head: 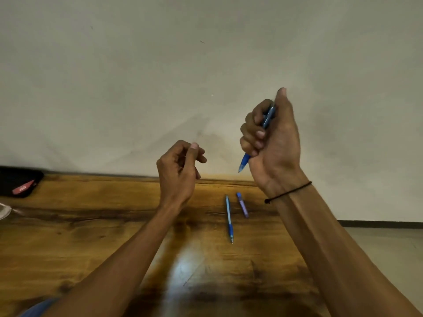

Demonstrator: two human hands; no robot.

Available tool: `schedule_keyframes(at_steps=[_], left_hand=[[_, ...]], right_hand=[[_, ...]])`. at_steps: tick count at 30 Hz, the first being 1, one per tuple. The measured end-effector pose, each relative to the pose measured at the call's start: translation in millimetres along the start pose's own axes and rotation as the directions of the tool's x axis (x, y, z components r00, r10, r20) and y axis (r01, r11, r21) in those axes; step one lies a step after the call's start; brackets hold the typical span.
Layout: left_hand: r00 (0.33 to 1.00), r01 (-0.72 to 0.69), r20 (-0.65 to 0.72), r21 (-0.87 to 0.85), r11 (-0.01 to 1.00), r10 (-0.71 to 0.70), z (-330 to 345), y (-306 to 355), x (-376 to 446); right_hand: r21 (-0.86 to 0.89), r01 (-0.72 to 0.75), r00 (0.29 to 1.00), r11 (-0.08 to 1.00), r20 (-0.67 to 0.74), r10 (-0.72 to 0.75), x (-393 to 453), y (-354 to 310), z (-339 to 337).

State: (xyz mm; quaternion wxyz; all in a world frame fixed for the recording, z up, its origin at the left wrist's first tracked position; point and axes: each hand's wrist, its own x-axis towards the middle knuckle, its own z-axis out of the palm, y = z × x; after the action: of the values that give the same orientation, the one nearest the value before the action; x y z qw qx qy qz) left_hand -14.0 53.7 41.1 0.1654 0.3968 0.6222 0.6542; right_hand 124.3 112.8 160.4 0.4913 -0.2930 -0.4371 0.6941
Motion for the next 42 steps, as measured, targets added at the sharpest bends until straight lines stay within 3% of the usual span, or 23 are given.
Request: schedule_keyframes(at_steps=[6, 13, 42], left_hand=[[0.998, -0.064, -0.013, -0.041, 0.997, 0.064, -0.3, 10.0, 3.7], [0.992, -0.126, -0.011, -0.020, 0.992, 0.125, -2.3, 19.9, 3.3], [0.993, -0.119, -0.004, 0.002, 0.993, 0.119, -2.1, 20.5, 3.6]], right_hand=[[0.114, 0.047, 0.998, 0.992, 0.046, -0.053, 0.0, -34.4, 9.0], [0.096, 0.021, 0.993, 0.995, 0.111, -0.032, -5.6, -38.1, 22.8], [0.090, -0.037, 0.995, 0.995, 0.097, 0.029, -9.3, -51.7, 26.4]])
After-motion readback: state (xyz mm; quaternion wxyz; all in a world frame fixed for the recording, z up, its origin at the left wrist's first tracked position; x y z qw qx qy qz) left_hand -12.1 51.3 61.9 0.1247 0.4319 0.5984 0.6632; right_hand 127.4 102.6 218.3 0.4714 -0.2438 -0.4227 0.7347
